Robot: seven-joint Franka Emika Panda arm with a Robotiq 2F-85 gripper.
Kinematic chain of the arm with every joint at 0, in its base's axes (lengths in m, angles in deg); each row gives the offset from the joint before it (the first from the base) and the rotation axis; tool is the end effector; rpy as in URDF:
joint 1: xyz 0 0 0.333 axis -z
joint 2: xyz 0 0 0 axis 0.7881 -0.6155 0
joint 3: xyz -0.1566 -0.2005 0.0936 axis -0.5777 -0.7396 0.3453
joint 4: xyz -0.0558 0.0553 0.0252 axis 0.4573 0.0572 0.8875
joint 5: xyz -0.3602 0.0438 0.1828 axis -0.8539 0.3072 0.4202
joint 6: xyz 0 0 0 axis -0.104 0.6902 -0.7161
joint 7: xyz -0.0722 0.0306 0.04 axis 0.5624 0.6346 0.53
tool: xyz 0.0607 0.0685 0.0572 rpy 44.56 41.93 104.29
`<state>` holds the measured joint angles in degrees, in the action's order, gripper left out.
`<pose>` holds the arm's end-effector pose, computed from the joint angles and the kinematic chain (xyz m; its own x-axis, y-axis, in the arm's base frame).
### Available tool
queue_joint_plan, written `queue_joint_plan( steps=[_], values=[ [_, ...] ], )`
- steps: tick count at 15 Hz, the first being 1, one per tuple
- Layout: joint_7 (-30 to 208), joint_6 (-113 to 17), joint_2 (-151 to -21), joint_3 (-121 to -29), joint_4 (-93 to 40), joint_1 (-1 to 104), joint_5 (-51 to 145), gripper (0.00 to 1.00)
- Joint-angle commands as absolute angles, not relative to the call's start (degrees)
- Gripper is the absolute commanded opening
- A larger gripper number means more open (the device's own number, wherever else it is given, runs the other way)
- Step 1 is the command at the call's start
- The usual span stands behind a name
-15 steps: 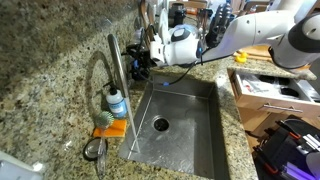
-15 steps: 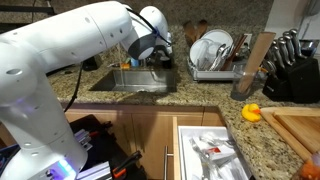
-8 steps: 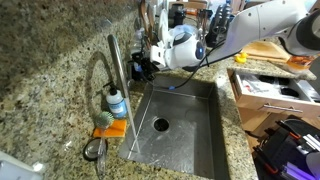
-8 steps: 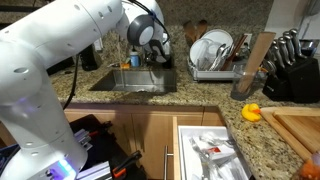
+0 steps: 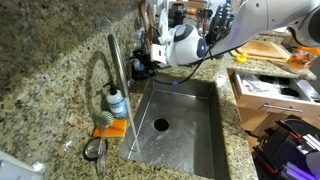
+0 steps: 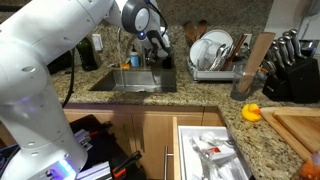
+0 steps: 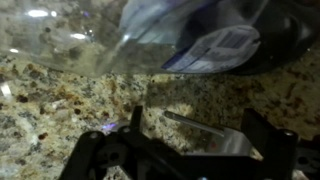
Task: Close the tap
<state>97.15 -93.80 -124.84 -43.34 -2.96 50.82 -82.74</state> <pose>0.6427 0.3242 0.2348 -0.5398 0.8392 -0.0662 0.3635 0.3033 0.8808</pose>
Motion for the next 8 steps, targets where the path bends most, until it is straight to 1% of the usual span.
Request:
queue_joint_plan(
  steps=[1,2,4,8],
  values=[
    [95.3,-92.4,-133.6,-35.9,8.4,52.9,-98.0,1.00],
    [97.2,-93.0,-128.0,-40.4,1.6,51.6,-91.4,1.00],
    [97.0,-92.8,-131.2,-37.8,5.5,52.4,-95.9,1.00],
    [96.2,-94.3,-136.1,-35.4,11.2,52.8,-97.3,1.00]
  ],
)
